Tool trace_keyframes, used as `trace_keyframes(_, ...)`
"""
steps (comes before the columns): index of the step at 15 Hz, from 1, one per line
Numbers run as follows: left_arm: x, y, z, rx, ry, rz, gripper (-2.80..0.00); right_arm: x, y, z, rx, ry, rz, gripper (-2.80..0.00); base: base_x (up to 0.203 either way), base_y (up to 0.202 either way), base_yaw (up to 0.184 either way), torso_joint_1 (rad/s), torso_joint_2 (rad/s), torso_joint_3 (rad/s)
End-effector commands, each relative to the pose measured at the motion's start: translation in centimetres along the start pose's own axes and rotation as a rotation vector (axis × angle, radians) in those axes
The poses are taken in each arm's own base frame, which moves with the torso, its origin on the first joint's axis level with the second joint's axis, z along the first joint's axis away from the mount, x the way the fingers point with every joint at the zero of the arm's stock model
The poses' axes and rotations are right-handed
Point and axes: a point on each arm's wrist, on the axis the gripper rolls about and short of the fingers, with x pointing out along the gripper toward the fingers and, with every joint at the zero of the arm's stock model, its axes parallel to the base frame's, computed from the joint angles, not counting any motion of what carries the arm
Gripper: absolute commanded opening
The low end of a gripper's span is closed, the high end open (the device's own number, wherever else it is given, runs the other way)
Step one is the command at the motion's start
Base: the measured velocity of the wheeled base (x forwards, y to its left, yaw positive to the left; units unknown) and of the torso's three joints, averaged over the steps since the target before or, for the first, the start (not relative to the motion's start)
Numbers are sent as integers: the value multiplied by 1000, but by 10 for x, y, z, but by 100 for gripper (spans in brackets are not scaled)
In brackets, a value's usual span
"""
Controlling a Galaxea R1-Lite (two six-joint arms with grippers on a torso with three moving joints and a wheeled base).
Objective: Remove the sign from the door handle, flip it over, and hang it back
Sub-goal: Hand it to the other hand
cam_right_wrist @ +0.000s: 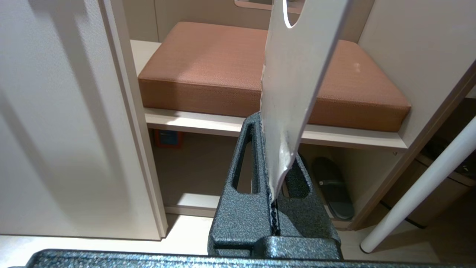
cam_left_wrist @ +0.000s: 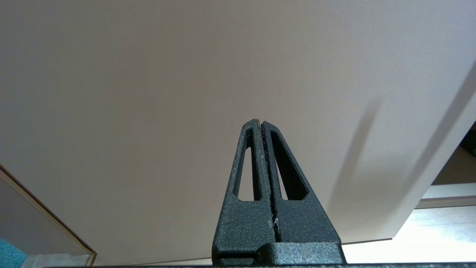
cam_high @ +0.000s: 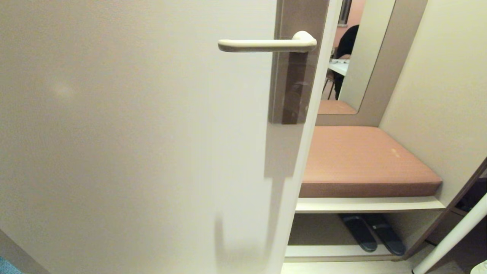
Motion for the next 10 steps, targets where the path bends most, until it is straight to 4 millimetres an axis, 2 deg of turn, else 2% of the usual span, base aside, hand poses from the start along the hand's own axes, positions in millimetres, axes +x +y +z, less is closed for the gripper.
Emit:
trace_keyframes(1, 0, 0, 0, -3, 0, 3, -280, 0, 0, 0, -1, 1, 1, -280, 0, 0, 0, 0, 0, 0)
trace_keyframes(4, 0, 0, 0, -10, 0, 6, -280, 0, 0, 0, -1, 1, 1, -280, 1, -22, 4, 2, 3, 1)
trace_keyframes(10, 0, 0, 0, -13, -2, 8, -280, 0, 0, 0, -1, 1, 1, -280, 0, -183, 3, -1, 2, 1)
